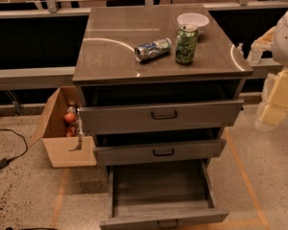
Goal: Place green can into bottom drawer
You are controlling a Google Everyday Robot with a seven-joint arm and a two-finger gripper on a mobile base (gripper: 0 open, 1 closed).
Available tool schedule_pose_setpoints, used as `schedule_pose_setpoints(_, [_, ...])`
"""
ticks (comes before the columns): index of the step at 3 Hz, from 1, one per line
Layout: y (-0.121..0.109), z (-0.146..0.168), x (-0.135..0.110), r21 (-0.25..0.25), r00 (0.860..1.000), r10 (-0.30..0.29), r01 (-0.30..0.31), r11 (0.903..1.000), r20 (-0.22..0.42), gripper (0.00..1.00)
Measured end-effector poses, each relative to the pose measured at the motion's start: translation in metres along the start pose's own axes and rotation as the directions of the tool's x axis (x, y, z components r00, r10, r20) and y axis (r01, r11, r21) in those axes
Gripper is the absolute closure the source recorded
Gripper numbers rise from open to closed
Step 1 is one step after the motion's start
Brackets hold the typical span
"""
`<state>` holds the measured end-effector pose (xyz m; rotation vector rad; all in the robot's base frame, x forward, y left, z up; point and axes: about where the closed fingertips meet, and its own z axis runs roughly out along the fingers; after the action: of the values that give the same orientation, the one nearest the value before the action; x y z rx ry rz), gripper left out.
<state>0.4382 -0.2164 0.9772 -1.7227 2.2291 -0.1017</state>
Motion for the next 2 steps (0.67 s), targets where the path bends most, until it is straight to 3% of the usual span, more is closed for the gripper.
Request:
schedule_pose_setpoints(1, [0.0, 0.0, 0.0, 0.003, 1.0, 0.001, -0.001, 1.0, 0.001, 0.0])
schedule_pose_setpoints(2, [-0.022, 0.003, 0.011, 0.059, 0.995, 0.087, -0.09, 0.9942, 0.055, 0.0])
